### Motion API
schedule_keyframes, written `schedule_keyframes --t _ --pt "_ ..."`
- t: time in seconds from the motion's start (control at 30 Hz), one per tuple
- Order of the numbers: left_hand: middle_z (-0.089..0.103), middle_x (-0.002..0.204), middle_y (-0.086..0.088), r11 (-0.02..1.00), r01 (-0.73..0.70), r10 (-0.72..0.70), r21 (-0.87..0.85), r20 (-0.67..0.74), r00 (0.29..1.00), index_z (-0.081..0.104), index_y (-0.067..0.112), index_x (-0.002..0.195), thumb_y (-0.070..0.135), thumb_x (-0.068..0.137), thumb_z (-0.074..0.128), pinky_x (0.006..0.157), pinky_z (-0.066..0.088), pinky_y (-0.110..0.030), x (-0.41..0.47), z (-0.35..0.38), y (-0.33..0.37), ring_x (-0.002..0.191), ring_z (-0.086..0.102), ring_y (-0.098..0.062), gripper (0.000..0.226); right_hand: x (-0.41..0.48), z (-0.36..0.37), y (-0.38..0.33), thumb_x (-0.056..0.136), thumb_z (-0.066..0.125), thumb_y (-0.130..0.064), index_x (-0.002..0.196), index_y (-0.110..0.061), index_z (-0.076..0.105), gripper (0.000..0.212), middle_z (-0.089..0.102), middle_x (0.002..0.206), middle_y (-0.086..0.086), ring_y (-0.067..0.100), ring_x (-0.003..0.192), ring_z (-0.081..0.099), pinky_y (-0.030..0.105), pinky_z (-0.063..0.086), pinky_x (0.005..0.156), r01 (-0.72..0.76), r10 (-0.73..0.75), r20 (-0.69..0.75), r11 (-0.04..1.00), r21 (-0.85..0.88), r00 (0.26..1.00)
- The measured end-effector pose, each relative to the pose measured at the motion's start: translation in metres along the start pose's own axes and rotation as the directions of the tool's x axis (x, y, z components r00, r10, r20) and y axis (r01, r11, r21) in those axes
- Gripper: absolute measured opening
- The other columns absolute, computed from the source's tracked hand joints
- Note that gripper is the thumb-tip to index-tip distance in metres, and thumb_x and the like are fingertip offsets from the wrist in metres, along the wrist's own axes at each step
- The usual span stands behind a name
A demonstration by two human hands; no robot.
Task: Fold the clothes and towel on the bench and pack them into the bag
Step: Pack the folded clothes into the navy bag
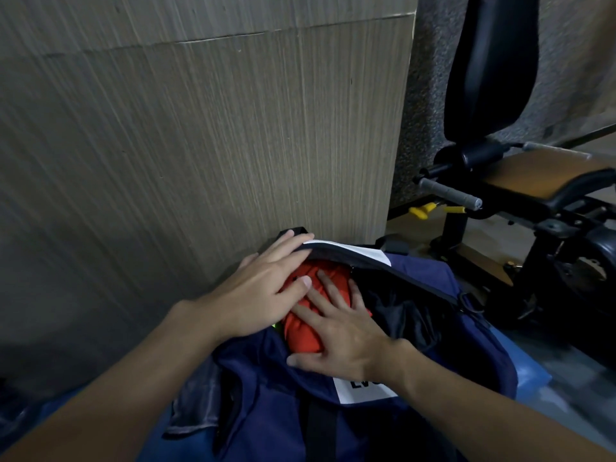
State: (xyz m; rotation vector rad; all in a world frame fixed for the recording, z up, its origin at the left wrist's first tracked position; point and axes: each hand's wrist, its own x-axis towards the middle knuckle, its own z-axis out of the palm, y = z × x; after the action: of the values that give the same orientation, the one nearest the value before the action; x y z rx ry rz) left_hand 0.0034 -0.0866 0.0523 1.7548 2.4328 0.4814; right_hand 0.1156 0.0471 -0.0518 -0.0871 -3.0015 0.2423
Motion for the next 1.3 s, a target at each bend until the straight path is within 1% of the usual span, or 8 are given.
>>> schedule_keyframes --t 0.17,0.3,0.43,0.53,0.67,0.87,1.13,1.3 --pt "0.020 0.153 0.039 0.983 -0.019 0.006 -0.184 -0.069 0.998 0.039 0.041 0.147 0.030 0.104 0.041 0.122 0.012 -0.028 0.001 -0.010 0.003 0.144 0.002 0.016 0.044 0.024 0.003 0.004 0.077 0.027 -0.086 0.151 -0.046 -0.004 0.089 -0.016 0.163 -0.003 0.030 0.149 -0.016 0.070 -0.001 0.112 -0.129 0.130 0.038 0.992 -0.013 0.991" --pt "0.024 0.141 0.052 0.970 -0.034 0.015 -0.239 -0.080 0.997 0.038 0.062 0.126 0.020 0.105 0.042 0.115 0.009 -0.014 0.003 -0.011 0.002 0.142 0.006 0.019 0.046 0.043 0.009 -0.002 0.077 0.017 -0.085 0.151 -0.047 -0.001 0.085 -0.012 0.164 -0.003 0.032 0.150 -0.010 0.069 -0.001 0.113 -0.210 0.208 0.045 0.977 0.046 0.977" --pt "0.024 0.136 0.057 0.957 -0.023 -0.004 -0.289 -0.094 0.996 0.036 0.066 0.120 0.022 0.106 0.041 0.117 0.010 -0.017 0.004 -0.011 -0.002 0.142 0.009 0.018 0.047 0.046 0.013 -0.001 0.079 0.009 -0.086 0.150 -0.052 -0.003 0.080 -0.020 0.163 -0.004 0.030 0.149 -0.016 0.067 -0.002 0.113 -0.233 0.219 0.113 0.965 0.124 0.969" --pt "0.026 0.138 0.052 0.954 -0.042 0.013 -0.297 -0.098 0.995 0.039 0.058 0.128 0.018 0.106 0.041 0.115 0.010 -0.012 0.006 -0.011 0.002 0.142 0.011 0.018 0.046 0.047 0.011 -0.003 0.085 0.011 -0.082 0.149 -0.052 -0.005 0.072 -0.022 0.162 -0.004 0.029 0.149 -0.017 0.068 -0.002 0.113 -0.261 0.241 0.149 0.955 0.138 0.959" --pt "0.028 0.146 0.041 0.950 -0.025 -0.001 -0.311 -0.084 0.996 0.047 0.034 0.143 0.015 0.106 0.042 0.116 0.012 -0.013 0.002 -0.010 0.003 0.142 0.012 0.017 0.042 0.047 0.015 -0.005 0.084 0.027 -0.080 0.146 -0.052 -0.015 0.080 -0.028 0.160 -0.005 0.028 0.147 -0.025 0.068 -0.007 0.112 -0.257 0.236 0.204 0.962 0.087 0.950" --pt "0.024 0.151 0.037 0.970 -0.042 0.029 -0.239 -0.057 0.998 0.042 0.032 0.148 0.022 0.105 0.044 0.120 0.013 -0.019 -0.010 -0.008 0.002 0.144 0.011 0.014 0.044 0.043 0.016 -0.004 0.081 0.035 -0.079 0.144 -0.050 -0.022 0.090 -0.024 0.161 -0.006 0.028 0.148 -0.022 0.066 -0.005 0.113 -0.245 0.229 0.204 0.968 0.053 0.952" --pt "0.018 0.158 0.031 0.989 -0.021 0.018 -0.147 -0.024 1.000 0.036 0.031 0.151 0.046 0.098 0.033 0.124 0.014 -0.032 -0.011 -0.006 -0.007 0.145 0.005 0.013 0.056 0.034 0.009 -0.003 0.084 0.032 -0.080 0.146 -0.051 -0.016 0.084 -0.021 0.162 -0.008 0.028 0.149 -0.016 0.065 0.000 0.115 -0.232 0.221 0.181 0.972 0.046 0.958" --pt "0.018 0.159 0.027 0.990 0.010 -0.017 -0.138 -0.053 0.998 0.038 0.024 0.152 0.057 0.095 0.029 0.123 0.018 -0.038 -0.007 -0.003 -0.008 0.146 0.008 0.010 0.066 0.016 -0.002 -0.006 0.093 0.020 -0.072 0.153 -0.044 -0.005 0.070 -0.017 0.163 -0.008 0.020 0.149 -0.018 0.059 -0.009 0.117 -0.223 0.213 0.117 0.972 0.080 0.970"
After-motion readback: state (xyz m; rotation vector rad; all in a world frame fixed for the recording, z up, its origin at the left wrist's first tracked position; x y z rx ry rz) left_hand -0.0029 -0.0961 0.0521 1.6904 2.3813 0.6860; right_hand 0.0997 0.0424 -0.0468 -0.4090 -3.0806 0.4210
